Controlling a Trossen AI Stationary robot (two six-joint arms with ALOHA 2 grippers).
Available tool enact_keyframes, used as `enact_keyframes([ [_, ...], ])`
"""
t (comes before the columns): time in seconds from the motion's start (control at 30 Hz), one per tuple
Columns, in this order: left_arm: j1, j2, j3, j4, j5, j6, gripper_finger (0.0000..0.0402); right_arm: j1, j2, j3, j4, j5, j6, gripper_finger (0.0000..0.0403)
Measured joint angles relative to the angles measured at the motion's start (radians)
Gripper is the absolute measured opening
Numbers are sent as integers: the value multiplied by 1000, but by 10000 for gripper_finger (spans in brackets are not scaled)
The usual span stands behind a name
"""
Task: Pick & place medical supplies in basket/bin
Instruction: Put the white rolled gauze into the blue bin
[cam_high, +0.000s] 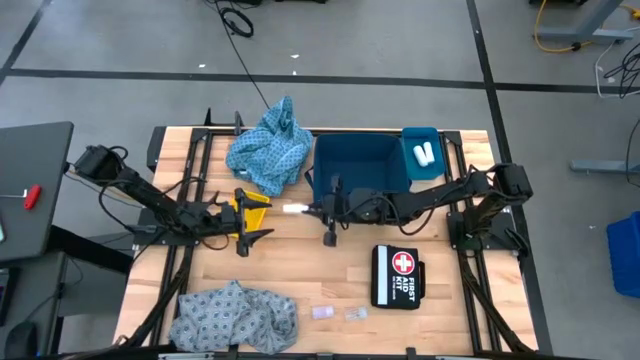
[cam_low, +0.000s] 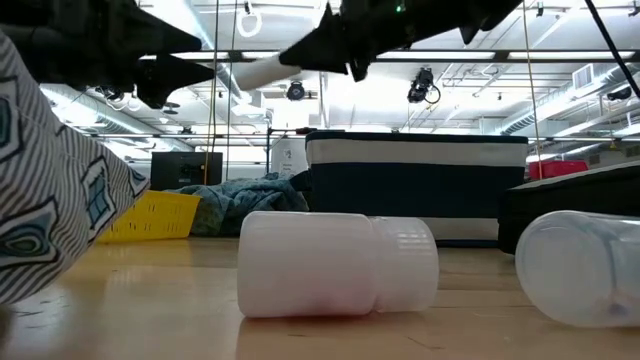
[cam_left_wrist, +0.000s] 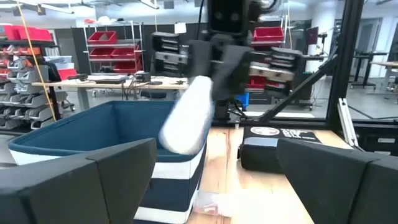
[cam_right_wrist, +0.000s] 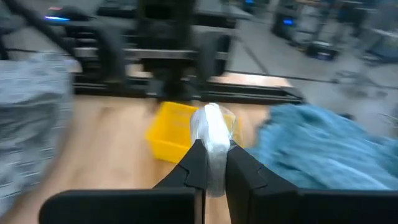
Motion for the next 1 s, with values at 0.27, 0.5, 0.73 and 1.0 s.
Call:
enact_keyframes([
  [0.27,0,0,0,-34,-1,-11,334,-80,0,-14,93,-136,19,28],
  [0.5,0,0,0,-42,-4,-18,334,-154,-1,-258,667,-380,81,28],
  [0.73,0,0,0,-41,-8,-18,334,-240,-117,-486,782,-324,123,27],
  [1.0,0,0,0,-41,-12,-19,334,-322,-392,-668,730,-205,112,27],
])
